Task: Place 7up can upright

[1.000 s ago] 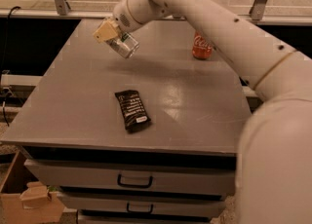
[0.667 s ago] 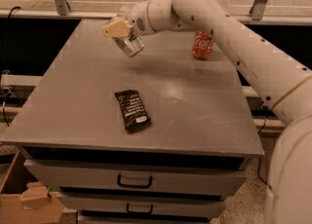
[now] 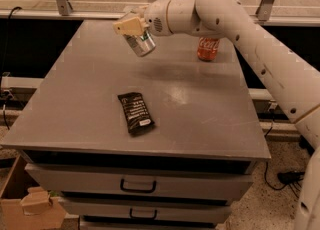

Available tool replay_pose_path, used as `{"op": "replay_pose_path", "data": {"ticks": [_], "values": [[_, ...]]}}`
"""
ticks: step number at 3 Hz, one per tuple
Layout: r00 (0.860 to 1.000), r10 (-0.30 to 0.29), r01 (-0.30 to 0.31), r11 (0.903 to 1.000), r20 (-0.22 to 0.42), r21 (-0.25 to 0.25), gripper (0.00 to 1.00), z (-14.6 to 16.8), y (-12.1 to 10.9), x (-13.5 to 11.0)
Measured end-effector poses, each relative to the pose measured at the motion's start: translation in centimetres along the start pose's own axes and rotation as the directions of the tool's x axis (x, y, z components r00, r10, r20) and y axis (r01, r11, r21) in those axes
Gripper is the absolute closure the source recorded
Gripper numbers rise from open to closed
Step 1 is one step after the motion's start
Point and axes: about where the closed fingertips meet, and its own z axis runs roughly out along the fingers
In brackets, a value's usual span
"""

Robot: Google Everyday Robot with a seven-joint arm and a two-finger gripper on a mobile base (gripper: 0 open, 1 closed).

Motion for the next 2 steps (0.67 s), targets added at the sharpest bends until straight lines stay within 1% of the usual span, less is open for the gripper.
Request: {"op": "replay_pose_path", "data": {"ticks": [1,2], "values": [[1.000,0.005,-0.005,0.9999,0.009,0.012,1.00,-2.9,-1.3,0.5],[0.999,-0.015,0.014,0.9996,0.031,0.023,1.00,-8.0,-2.6,1.2]]}}
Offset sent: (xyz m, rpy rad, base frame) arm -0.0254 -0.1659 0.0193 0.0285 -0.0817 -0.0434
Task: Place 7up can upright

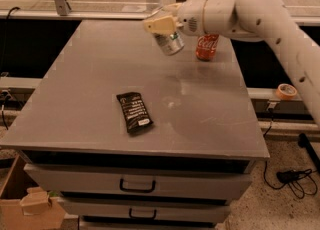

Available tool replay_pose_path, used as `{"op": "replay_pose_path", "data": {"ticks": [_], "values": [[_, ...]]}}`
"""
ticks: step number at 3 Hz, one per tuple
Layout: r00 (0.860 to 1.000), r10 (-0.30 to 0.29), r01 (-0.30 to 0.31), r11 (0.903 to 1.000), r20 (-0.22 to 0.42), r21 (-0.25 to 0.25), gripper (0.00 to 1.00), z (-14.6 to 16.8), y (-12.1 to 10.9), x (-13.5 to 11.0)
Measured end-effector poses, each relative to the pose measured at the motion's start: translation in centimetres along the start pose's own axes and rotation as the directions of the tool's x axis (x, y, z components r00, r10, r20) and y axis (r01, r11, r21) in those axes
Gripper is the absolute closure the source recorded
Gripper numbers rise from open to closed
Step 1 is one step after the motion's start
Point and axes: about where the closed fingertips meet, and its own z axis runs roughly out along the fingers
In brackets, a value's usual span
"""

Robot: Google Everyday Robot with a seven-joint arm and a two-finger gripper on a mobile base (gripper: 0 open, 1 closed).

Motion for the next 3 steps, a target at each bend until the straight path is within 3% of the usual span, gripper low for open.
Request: {"op": "replay_pose_path", "data": {"ticks": [1,2,3], "values": [[0.998,0.007,-0.008,0.9999,0.066,0.007,1.00,-4.6,-0.6,1.1],[0.986,0.024,-0.022,0.9996,0.165,-0.015,1.00,-7.2,0.0,2.5],[0.966,0.013,0.003,0.9982,0.257,-0.060,1.00,-7.8,1.6,4.0]]}}
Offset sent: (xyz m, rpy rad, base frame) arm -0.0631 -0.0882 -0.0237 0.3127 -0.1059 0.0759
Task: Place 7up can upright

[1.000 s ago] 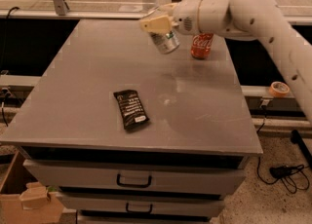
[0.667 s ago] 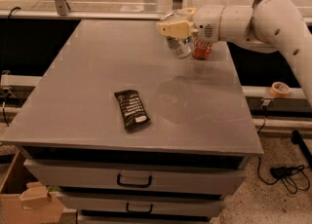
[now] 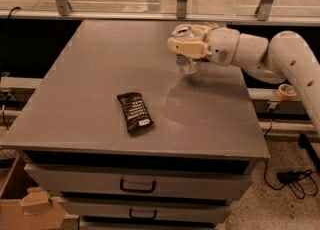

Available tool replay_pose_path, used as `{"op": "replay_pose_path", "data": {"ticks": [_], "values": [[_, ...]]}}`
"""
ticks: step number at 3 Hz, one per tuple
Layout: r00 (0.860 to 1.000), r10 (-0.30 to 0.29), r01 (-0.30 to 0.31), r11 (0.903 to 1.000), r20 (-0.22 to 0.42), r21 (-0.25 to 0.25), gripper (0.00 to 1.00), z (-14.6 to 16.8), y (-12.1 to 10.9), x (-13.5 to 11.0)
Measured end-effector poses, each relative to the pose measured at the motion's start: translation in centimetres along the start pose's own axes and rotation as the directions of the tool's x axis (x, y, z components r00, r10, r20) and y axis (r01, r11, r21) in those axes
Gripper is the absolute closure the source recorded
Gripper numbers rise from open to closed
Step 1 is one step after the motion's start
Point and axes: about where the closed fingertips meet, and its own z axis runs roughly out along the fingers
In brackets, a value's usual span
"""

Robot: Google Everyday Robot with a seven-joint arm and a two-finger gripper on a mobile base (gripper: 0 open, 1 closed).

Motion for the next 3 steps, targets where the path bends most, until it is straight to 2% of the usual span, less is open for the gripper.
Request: {"op": "replay_pose_path", "data": {"ticks": [1,2,3], "values": [[0.999,-0.027,0.028,0.9989,0.044,-0.038,1.00,-0.98,1.23,1.00],[0.995,-0.045,0.049,0.9977,0.087,-0.047,1.00,-1.78,1.90,1.64],[0.995,-0.046,0.051,0.9974,0.085,-0.051,0.82,-1.48,2.00,1.54]]}}
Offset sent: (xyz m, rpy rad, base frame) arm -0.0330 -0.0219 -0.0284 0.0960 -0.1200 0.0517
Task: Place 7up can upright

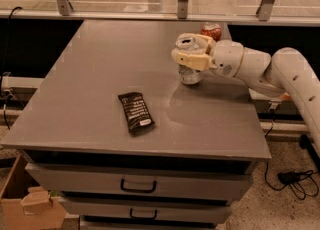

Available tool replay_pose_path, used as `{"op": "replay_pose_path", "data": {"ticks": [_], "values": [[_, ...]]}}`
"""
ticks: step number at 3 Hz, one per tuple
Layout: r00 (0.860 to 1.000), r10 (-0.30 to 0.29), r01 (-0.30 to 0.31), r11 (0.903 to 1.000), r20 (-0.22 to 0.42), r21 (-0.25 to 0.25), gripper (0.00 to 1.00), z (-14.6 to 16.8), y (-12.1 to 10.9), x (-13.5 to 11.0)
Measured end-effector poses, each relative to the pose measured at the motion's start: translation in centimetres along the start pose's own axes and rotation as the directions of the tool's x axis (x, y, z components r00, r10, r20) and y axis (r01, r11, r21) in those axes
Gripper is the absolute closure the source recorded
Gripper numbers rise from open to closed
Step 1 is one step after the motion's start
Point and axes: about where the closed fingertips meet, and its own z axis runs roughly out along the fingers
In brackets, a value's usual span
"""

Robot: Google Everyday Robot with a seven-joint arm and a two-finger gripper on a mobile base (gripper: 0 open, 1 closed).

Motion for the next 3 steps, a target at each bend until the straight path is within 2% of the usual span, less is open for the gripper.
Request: {"op": "replay_pose_path", "data": {"ticks": [3], "values": [[1.000,-0.001,0.001,0.9999,0.002,-0.015,0.12,0.86,0.41,-0.14]]}}
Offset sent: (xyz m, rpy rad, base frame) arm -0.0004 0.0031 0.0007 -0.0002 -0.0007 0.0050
